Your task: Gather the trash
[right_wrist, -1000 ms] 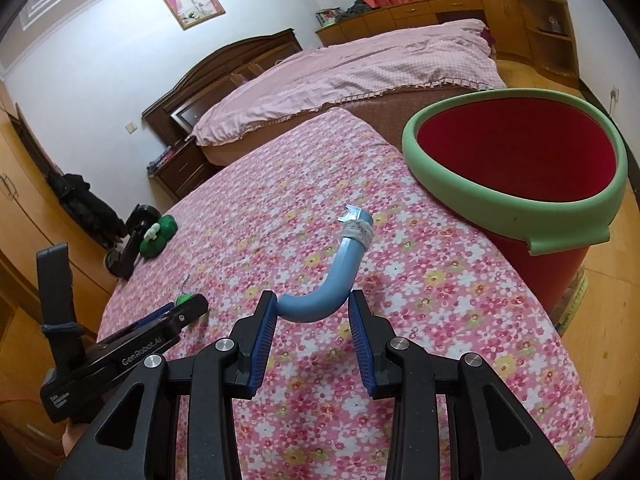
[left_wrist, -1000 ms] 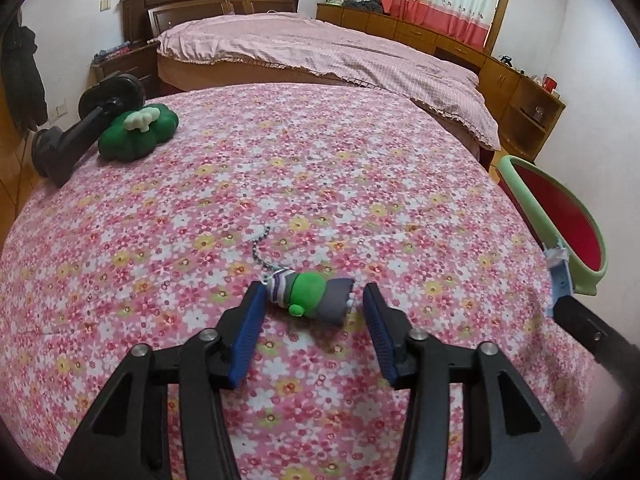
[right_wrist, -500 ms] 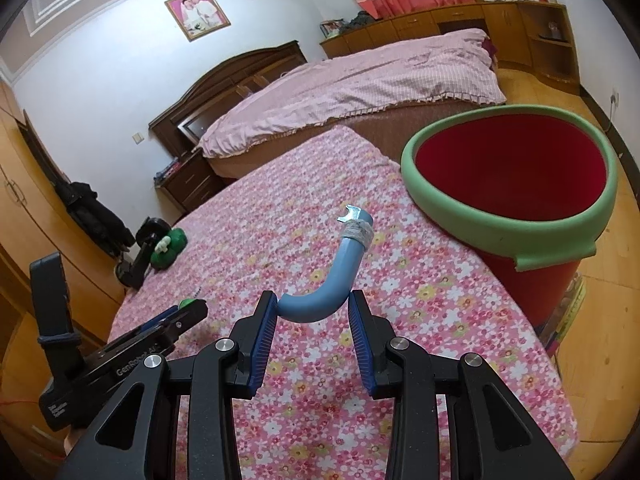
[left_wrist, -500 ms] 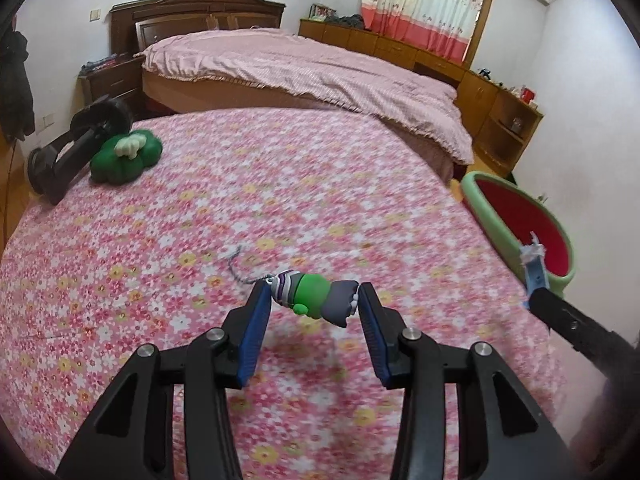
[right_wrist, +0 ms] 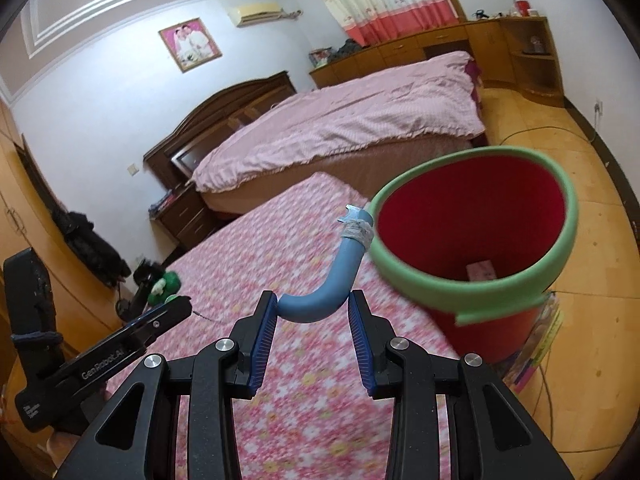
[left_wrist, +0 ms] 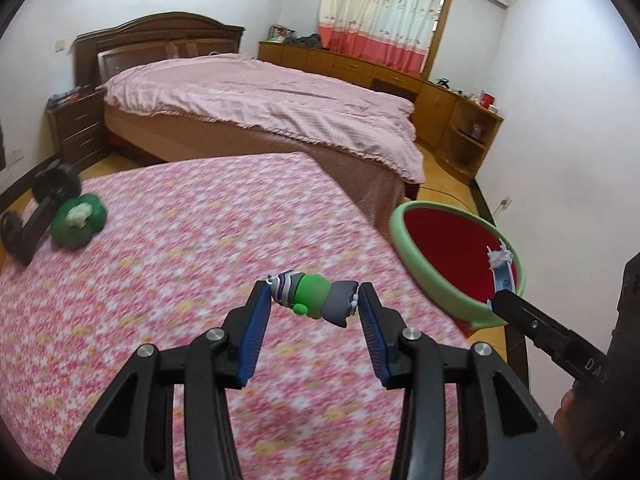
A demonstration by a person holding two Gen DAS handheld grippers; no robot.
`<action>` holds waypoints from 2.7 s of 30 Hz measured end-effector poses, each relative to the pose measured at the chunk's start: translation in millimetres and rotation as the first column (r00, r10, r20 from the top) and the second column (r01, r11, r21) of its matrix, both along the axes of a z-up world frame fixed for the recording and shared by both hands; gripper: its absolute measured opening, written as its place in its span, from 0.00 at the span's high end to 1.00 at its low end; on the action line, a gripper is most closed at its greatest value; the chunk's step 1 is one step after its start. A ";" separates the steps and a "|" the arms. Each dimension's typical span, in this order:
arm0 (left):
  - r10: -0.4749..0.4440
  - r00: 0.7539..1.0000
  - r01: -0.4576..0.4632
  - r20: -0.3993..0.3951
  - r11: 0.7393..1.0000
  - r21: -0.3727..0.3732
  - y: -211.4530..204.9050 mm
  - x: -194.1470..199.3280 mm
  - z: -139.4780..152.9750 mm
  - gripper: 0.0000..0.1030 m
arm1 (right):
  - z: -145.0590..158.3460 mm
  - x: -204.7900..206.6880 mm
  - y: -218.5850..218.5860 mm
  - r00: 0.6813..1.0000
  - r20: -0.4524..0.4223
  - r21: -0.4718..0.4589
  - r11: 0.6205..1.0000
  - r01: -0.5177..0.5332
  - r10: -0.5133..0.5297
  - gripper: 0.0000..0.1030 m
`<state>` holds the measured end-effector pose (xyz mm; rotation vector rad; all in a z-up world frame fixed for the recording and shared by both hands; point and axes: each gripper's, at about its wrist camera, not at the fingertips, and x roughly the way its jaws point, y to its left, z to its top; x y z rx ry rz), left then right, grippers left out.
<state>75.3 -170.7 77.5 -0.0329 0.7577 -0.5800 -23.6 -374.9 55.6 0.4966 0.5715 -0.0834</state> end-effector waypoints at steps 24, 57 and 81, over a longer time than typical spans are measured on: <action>-0.223 0.975 0.224 -0.020 0.974 0.027 -159.2 31.2 -26.2 0.56 | -24.6 9.6 -127.1 0.982 -0.061 0.046 0.982 0.182 -0.179 0.64; -0.284 0.957 0.288 -0.060 0.955 0.069 -191.1 26.4 -49.8 0.49 | -42.5 20.2 -153.6 0.977 -0.082 0.096 0.974 0.205 -0.198 0.58; -0.105 0.994 0.105 0.013 0.994 0.013 -68.1 -13.5 7.3 0.49 | 14.5 -24.0 -67.1 0.994 0.031 0.026 0.994 0.106 -0.107 0.41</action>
